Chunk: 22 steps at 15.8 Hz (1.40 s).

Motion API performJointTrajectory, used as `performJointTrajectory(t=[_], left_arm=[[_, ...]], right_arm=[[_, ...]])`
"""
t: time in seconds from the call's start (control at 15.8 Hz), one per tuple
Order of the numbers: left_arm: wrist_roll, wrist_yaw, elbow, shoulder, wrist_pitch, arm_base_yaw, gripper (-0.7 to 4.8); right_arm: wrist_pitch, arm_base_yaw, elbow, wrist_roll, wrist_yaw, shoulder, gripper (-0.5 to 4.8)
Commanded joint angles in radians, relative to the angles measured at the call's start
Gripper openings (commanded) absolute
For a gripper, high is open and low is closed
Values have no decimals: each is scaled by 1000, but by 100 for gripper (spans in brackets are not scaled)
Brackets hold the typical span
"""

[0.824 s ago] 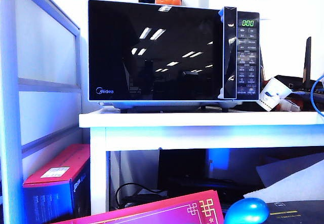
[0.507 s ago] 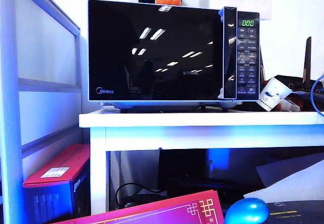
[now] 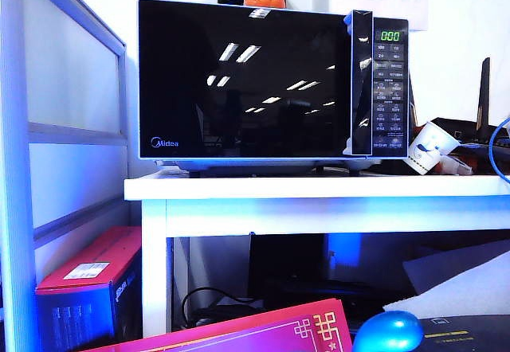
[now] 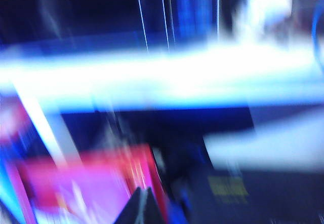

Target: Open the microwave door, place the orange inside the microwave, then close the microwave door.

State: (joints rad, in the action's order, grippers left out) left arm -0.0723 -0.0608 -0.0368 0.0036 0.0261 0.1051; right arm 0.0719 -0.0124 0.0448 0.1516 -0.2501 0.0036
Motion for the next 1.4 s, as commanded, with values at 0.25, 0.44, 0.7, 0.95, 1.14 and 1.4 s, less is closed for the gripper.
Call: performJointTrajectory(t=[0.25, 0.44, 0.7, 0.95, 1.14, 1.4], left_arm=[[-21, 215, -274, 56, -12, 0, -6], [-2, 231, -462, 285, -5, -1, -6], [23, -35, -837, 679, 34, 0, -5], [19, -339, -1191, 964, -19, 0, -5], [19, -505, -1352, 1088, -123, 0, -5], [12, -669, -1491, 1208, -273, 1, -5]], right_arm=[[-58, 0, 113, 202, 71, -1, -2], [-51, 0, 211, 153, 145, 18, -2], [-123, 1, 383, 32, 148, 171, -1], [-182, 1, 542, 6, 154, 404, -1], [-197, 1, 653, -8, 106, 562, -1], [-196, 0, 864, -91, -1, 830, -1]])
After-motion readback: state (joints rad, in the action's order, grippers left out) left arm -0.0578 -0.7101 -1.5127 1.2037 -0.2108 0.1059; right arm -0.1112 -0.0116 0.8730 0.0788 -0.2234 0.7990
